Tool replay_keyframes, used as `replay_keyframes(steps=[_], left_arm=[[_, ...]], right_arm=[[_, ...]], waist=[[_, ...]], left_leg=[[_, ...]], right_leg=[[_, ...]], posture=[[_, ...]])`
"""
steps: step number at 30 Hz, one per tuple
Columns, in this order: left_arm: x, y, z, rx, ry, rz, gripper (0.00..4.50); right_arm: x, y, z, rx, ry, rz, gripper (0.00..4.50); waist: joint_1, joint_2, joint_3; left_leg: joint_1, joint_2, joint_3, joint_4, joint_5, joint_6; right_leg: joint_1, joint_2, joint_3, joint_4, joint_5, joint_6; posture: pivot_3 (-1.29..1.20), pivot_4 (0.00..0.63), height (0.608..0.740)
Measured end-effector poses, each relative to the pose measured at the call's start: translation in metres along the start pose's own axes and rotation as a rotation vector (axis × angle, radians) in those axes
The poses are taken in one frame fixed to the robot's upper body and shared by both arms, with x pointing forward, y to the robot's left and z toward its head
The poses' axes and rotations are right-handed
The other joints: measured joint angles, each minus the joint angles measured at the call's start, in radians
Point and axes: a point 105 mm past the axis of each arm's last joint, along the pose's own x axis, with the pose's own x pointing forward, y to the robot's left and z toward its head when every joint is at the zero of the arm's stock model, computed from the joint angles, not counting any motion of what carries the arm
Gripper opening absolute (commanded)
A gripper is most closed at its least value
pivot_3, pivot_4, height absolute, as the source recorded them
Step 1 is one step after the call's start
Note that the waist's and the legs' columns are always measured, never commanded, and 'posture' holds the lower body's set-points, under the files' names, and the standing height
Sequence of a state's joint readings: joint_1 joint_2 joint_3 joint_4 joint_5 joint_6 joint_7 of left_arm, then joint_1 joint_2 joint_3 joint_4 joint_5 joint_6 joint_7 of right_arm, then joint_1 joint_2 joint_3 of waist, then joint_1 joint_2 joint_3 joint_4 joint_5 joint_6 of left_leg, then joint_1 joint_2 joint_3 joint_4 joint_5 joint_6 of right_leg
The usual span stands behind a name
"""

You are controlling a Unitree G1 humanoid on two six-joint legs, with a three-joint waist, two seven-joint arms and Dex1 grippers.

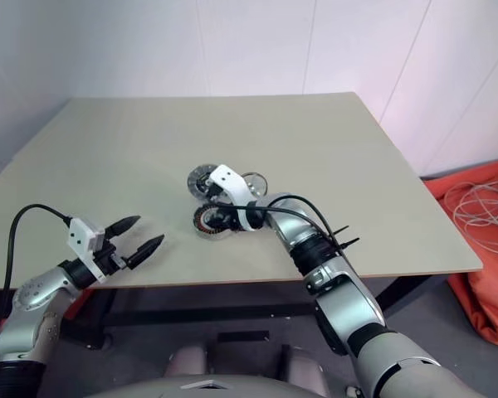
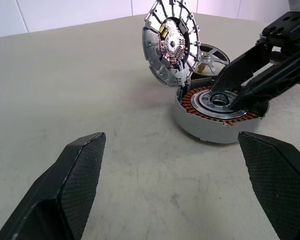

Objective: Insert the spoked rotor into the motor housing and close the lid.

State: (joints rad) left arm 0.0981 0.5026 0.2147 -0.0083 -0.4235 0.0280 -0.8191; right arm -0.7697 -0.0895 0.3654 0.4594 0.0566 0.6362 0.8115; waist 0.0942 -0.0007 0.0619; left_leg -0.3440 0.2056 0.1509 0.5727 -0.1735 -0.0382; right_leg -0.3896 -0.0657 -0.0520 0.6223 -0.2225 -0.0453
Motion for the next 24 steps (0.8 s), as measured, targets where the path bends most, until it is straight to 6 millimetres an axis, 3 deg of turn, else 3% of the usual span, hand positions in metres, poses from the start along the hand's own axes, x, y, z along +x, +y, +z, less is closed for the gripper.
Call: replay_keyframes(steps=[3, 8, 17, 20, 24], left_arm=[[0.000, 0.000, 0.000, 0.001, 0.001, 0.000, 4.50], [0.000, 0.000, 0.000, 0.002, 0.001, 0.000, 4.50], [0.001, -0.001, 0.000, 0.001, 0.000, 0.000, 4.50], [0.002, -0.001, 0.001, 0.003, -0.004, -0.002, 4.50], [0.003, -0.001, 0.001, 0.004, -0.005, -0.004, 4.50]], right_arm=[[0.001, 0.002, 0.001, -0.001, -0.005, 0.008, 4.46], [-0.002, 0.000, 0.002, -0.001, -0.006, 0.000, 4.48], [-0.019, 0.012, 0.037, -0.016, -0.106, 0.038, 4.48], [-0.020, 0.014, 0.038, -0.008, -0.113, 0.044, 3.87], [-0.021, 0.009, 0.030, 0.011, -0.102, 0.016, 2.41]], waist=[[0.000, 0.000, 0.000], [0.000, 0.000, 0.000], [0.000, 0.000, 0.000], [0.000, 0.000, 0.000], [0.000, 0.000, 0.000]], left_leg=[[0.000, 0.000, 0.000, 0.000, 0.000, 0.000], [0.001, 0.000, -0.001, 0.000, 0.000, 0.000], [0.000, 0.000, 0.000, -0.001, 0.000, -0.001], [-0.001, 0.000, 0.000, -0.001, 0.000, -0.001], [-0.001, 0.000, 0.000, -0.001, 0.000, -0.001]], right_leg=[[0.000, 0.000, 0.000, 0.000, 0.000, 0.000], [0.001, 0.000, 0.000, 0.000, 0.000, 0.000], [-0.001, 0.001, 0.000, 0.000, 0.000, 0.000], [-0.002, 0.001, 0.000, 0.000, 0.000, 0.000], [-0.001, 0.001, 0.000, 0.000, 0.000, 0.000]], posture=[[0.00, 0.000, 0.740], [0.00, 0.000, 0.740], [0.00, 0.000, 0.740], [0.00, 0.000, 0.740], [0.00, 0.000, 0.740]])
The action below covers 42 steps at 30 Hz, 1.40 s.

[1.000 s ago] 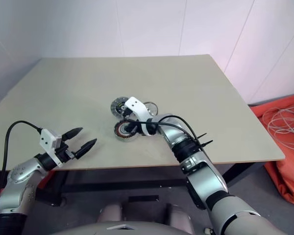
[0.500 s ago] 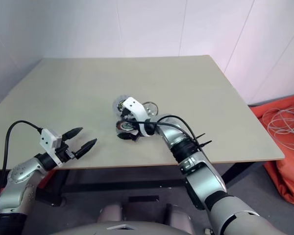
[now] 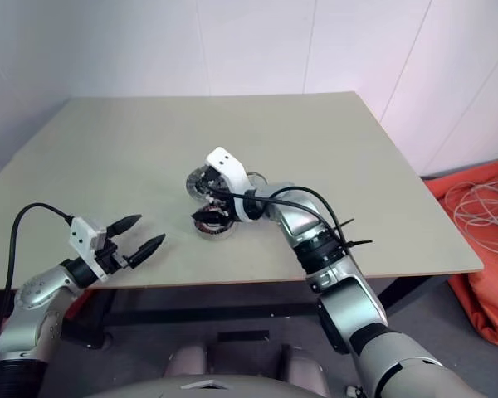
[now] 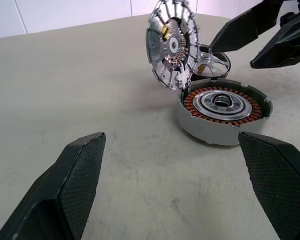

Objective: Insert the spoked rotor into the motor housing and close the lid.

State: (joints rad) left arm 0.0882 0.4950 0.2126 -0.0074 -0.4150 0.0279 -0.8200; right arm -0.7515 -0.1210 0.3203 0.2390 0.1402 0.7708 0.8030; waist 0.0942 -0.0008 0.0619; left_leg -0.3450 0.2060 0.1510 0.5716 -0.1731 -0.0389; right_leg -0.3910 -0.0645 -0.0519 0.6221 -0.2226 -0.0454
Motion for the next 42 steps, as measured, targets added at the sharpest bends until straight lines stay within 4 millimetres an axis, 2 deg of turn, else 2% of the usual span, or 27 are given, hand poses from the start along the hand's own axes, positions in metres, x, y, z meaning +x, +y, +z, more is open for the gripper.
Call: replay_keyframes(steps=[5, 6, 7, 21, 26, 32, 42], left_arm=[[0.001, -0.001, -0.001, -0.003, -0.001, -0.002, 4.50], [0.001, -0.001, -0.001, -0.003, -0.001, -0.002, 4.50], [0.001, -0.001, -0.001, -0.003, -0.001, -0.002, 4.50], [0.001, -0.001, -0.001, -0.004, 0.000, -0.001, 4.50], [0.001, -0.001, -0.001, -0.003, 0.001, 0.003, 4.50], [0.001, -0.001, -0.001, -0.003, 0.001, 0.005, 4.50], [0.002, 0.000, 0.000, 0.001, -0.002, 0.004, 4.50]], right_arm=[[0.000, -0.002, -0.007, 0.016, 0.007, -0.021, 0.72], [0.001, -0.002, -0.006, 0.016, 0.005, -0.021, 0.24], [0.001, -0.002, -0.006, 0.015, 0.004, -0.021, 0.05], [0.012, 0.003, -0.009, -0.017, 0.016, -0.020, 0.02], [0.014, -0.004, -0.012, -0.022, 0.029, -0.049, 0.02], [0.015, -0.012, -0.027, -0.024, 0.081, -0.079, 0.02], [0.014, -0.017, -0.032, -0.050, 0.105, -0.100, 0.02]], waist=[[-0.001, 0.000, 0.000], [-0.001, 0.000, 0.000], [-0.001, 0.000, 0.000], [-0.001, 0.000, 0.000], [-0.001, 0.000, 0.000], [-0.001, 0.000, 0.000], [-0.001, 0.000, 0.000]], left_leg=[[0.000, 0.000, 0.000, 0.000, 0.000, 0.000], [0.000, 0.000, 0.000, 0.000, 0.000, 0.000], [0.000, 0.000, 0.000, 0.000, 0.000, 0.000], [0.000, 0.000, 0.000, 0.000, 0.000, 0.000], [0.000, 0.000, 0.000, 0.000, 0.000, 0.000], [0.000, 0.000, 0.000, 0.000, 0.000, 0.000], [0.000, 0.000, 0.000, 0.000, 0.000, 0.000]], right_leg=[[0.000, 0.000, 0.000, 0.000, 0.000, 0.000], [0.000, 0.000, 0.000, 0.000, 0.000, 0.000], [0.000, 0.000, 0.000, 0.000, 0.000, 0.000], [0.000, 0.000, 0.000, 0.000, 0.000, 0.000], [0.000, 0.000, 0.000, 0.000, 0.000, 0.000], [0.000, 0.000, 0.000, 0.000, 0.000, 0.000], [0.000, 0.000, 0.000, 0.000, 0.000, 0.000]], posture=[[0.00, 0.000, 0.740], [0.00, 0.000, 0.740], [0.00, 0.000, 0.740], [0.00, 0.000, 0.740], [0.00, 0.000, 0.740], [0.00, 0.000, 0.740], [0.00, 0.000, 0.740]])
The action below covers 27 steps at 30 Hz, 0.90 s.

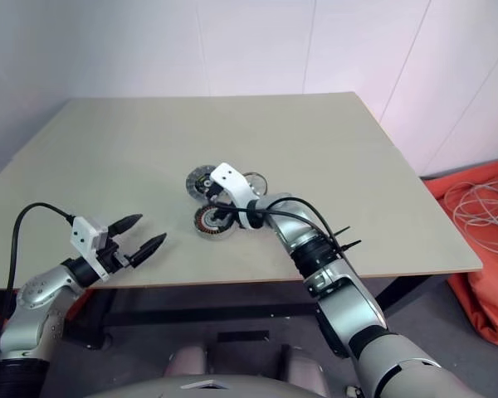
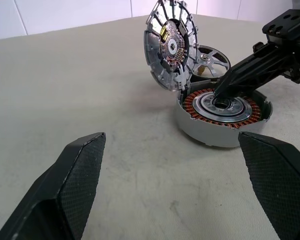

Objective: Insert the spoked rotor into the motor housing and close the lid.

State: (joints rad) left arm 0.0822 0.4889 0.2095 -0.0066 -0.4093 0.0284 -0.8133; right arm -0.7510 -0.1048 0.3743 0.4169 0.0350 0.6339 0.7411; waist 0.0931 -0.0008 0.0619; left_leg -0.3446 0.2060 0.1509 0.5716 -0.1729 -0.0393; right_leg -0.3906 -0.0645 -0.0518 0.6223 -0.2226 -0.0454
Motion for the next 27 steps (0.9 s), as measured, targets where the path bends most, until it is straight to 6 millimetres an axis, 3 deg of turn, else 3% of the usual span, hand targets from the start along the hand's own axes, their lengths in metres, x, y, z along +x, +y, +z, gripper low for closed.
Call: replay_keyframes(steps=[11, 20, 24, 27], left_arm=[[0.000, 0.000, 0.000, 0.000, 0.000, -0.001, 4.50], [0.001, 0.000, 0.000, -0.001, 0.001, -0.001, 4.50], [0.001, 0.000, 0.000, -0.001, 0.001, -0.001, 4.50], [0.001, 0.000, 0.000, -0.001, 0.001, 0.000, 4.50]], right_arm=[[-0.003, 0.001, -0.004, 0.027, -0.009, 0.016, 0.02], [-0.008, -0.003, 0.021, 0.074, -0.118, 0.005, 0.02], [-0.007, -0.001, 0.018, 0.069, -0.106, 0.013, 0.02], [-0.003, 0.004, 0.003, 0.060, -0.056, 0.024, 0.02]], waist=[[0.000, 0.000, 0.000], [0.000, 0.000, 0.000], [0.000, 0.000, 0.000], [0.000, 0.000, 0.000]], left_leg=[[0.001, 0.000, 0.000, 0.000, 0.000, 0.000], [0.000, 0.000, 0.000, 0.000, 0.000, 0.000], [0.000, 0.000, 0.000, 0.000, 0.000, 0.000], [0.000, 0.000, 0.000, 0.000, 0.000, 0.000]], right_leg=[[0.001, 0.000, 0.000, 0.000, 0.000, 0.000], [0.000, 0.000, 0.000, 0.000, 0.000, 0.000], [0.000, 0.000, 0.000, 0.000, 0.000, 0.000], [0.000, 0.000, 0.000, 0.000, 0.000, 0.000]], posture=[[0.00, 0.000, 0.740], [0.00, 0.000, 0.740], [0.00, 0.000, 0.740], [0.00, 0.000, 0.740]])
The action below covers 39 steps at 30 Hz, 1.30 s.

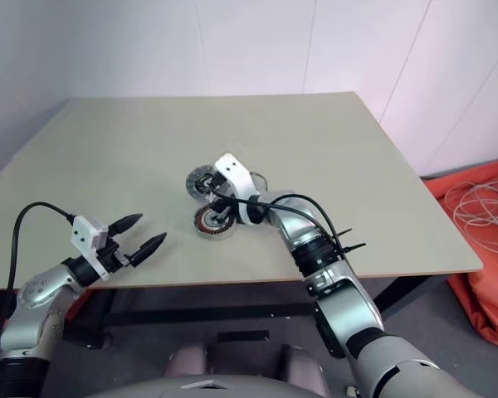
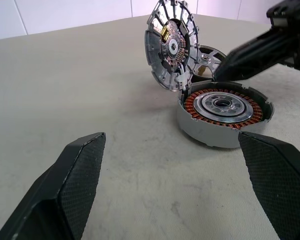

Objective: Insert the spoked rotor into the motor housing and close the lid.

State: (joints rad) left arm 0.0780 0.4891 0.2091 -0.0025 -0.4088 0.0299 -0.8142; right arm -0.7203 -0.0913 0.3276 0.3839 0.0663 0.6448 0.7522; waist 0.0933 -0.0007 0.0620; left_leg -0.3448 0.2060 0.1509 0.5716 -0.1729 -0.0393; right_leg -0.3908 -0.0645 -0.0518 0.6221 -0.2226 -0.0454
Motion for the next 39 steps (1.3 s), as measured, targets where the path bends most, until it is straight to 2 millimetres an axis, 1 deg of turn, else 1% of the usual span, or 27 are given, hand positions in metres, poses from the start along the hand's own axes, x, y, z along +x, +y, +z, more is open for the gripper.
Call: replay_keyframes(steps=[1, 2, 7, 14, 17, 19, 22, 24, 27, 31, 33, 35, 36, 38, 39], left_arm=[[0.000, 0.000, 0.000, 0.000, 0.000, 0.000, 4.50], [0.000, 0.000, 0.000, -0.001, 0.001, 0.001, 4.50], [0.000, 0.000, 0.000, 0.000, 0.000, -0.001, 4.50], [0.001, 0.000, 0.000, -0.001, 0.000, -0.001, 4.50], [0.001, 0.000, 0.000, -0.001, 0.000, -0.001, 4.50], [0.001, 0.000, 0.000, -0.001, 0.000, -0.001, 4.50], [0.001, 0.000, 0.000, -0.001, 0.000, 0.000, 4.50], [0.001, 0.000, 0.000, -0.001, 0.000, 0.002, 4.50], [0.000, 0.000, -0.001, -0.002, 0.001, 0.008, 4.50], [-0.001, 0.000, -0.002, -0.005, 0.006, 0.010, 4.50], [-0.001, 0.000, -0.002, -0.005, 0.006, 0.010, 4.50], [-0.001, 0.000, -0.002, -0.005, 0.007, 0.010, 4.50], [-0.001, 0.000, -0.002, -0.005, 0.006, 0.009, 4.50], [-0.001, 0.000, -0.002, -0.005, 0.007, 0.010, 4.50], [-0.001, 0.000, -0.002, -0.004, 0.007, 0.010, 4.50]], right_arm=[[0.001, 0.000, -0.008, 0.000, 0.025, -0.001, 0.02], [0.001, 0.000, -0.011, -0.008, 0.027, 0.001, 0.02], [0.001, 0.001, -0.012, -0.039, 0.036, 0.002, 0.02], [0.001, 0.000, -0.009, 0.023, 0.017, 0.002, 0.02], [-0.002, -0.004, -0.002, 0.032, -0.011, -0.013, 0.02], [-0.006, -0.010, 0.007, 0.037, -0.042, -0.036, 0.02], [-0.015, -0.019, 0.017, 0.054, -0.084, -0.066, 0.02], [-0.023, -0.023, 0.019, 0.087, -0.107, -0.072, 0.02], [-0.041, -0.029, 0.015, 0.155, -0.132, -0.073, 0.59], [-0.067, -0.041, 0.006, 0.325, -0.172, -0.087, 1.92], [-0.080, -0.053, 0.004, 0.397, -0.206, -0.128, 2.62], [-0.093, -0.072, -0.002, 0.520, -0.254, -0.187, 3.34], [-0.099, -0.085, -0.010, 0.600, -0.271, -0.234, 3.66], [-0.105, -0.100, -0.025, 0.712, -0.279, -0.298, 4.37], [-0.106, -0.105, -0.031, 0.760, -0.276, -0.318, 4.44]], waist=[[0.000, 0.000, 0.000], [0.000, 0.000, 0.000], [0.000, 0.000, 0.000], [0.000, 0.000, 0.000], [0.000, 0.000, 0.000], [0.000, 0.000, 0.000], [0.001, 0.000, 0.000], [0.001, 0.000, 0.000], [0.003, 0.000, 0.000], [0.003, 0.000, 0.000], [0.003, 0.000, 0.000], [0.003, 0.000, 0.000], [0.002, 0.000, 0.000], [0.002, 0.000, 0.000], [0.001, 0.000, 0.000]], left_leg=[[0.000, 0.000, 0.000, 0.000, 0.000, 0.000], [0.000, 0.000, 0.000, 0.000, 0.000, 0.000], [0.003, 0.000, 0.000, 0.000, 0.000, 0.000], [0.002, 0.000, -0.001, 0.000, 0.000, 0.000], [0.001, 0.000, 0.000, 0.000, 0.000, 0.000], [0.001, 0.000, 0.000, 0.000, 0.000, 0.000], [0.000, 0.000, 0.000, 0.000, 0.000, 0.000], [-0.001, 0.000, 0.000, 0.000, 0.000, 0.000], [0.000, 0.000, 0.001, 0.000, 0.000, 0.000], [0.000, 0.000, 0.001, 0.000, 0.000, 0.000], [0.001, 0.000, 0.002, 0.000, 0.000, 0.000], [0.002, 0.000, 0.002, 0.001, 0.000, -0.001], [0.002, 0.000, 0.002, 0.001, 0.000, -0.001], [0.002, 0.000, 0.002, 0.001, 0.000, -0.001], [0.002, 0.000, 0.002, 0.001, 0.000, -0.001]], right_leg=[[0.000, 0.000, 0.000, 0.000, 0.000, 0.000], [0.000, 0.000, 0.000, 0.000, 0.000, 0.000], [0.003, 0.000, 0.000, 0.000, 0.000, 0.000], [0.002, 0.000, 0.000, 0.000, 0.000, 0.000], [0.001, 0.000, 0.000, 0.000, 0.000, 0.000], [0.001, 0.000, 0.000, 0.000, 0.000, 0.000], [0.000, 0.000, 0.000, 0.000, 0.000, 0.000], [0.000, 0.000, 0.000, 0.000, 0.000, 0.000], [0.001, 0.000, 0.000, -0.001, 0.000, 0.000], [0.001, 0.000, 0.000, 0.000, 0.000, 0.000], [0.001, 0.000, 0.000, 0.000, 0.000, 0.000], [0.002, 0.000, 0.000, 0.000, 0.000, 0.000], [0.002, 0.000, 0.000, 0.000, 0.000, 0.000], [0.002, 0.000, 0.000, 0.000, 0.000, 0.000], [0.002, 0.000, 0.000, 0.000, 0.000, 0.000]], posture=[[0.00, 0.000, 0.740], [0.00, 0.000, 0.740], [0.00, 0.000, 0.740], [0.00, 0.000, 0.740], [0.00, 0.000, 0.740], [0.00, 0.000, 0.740], [0.00, 0.000, 0.740], [0.00, 0.000, 0.740], [0.00, 0.000, 0.740], [0.00, 0.000, 0.740], [0.00, 0.000, 0.740], [0.00, 0.000, 0.740], [0.00, 0.000, 0.740], [0.00, 0.000, 0.740], [0.00, 0.000, 0.740]])
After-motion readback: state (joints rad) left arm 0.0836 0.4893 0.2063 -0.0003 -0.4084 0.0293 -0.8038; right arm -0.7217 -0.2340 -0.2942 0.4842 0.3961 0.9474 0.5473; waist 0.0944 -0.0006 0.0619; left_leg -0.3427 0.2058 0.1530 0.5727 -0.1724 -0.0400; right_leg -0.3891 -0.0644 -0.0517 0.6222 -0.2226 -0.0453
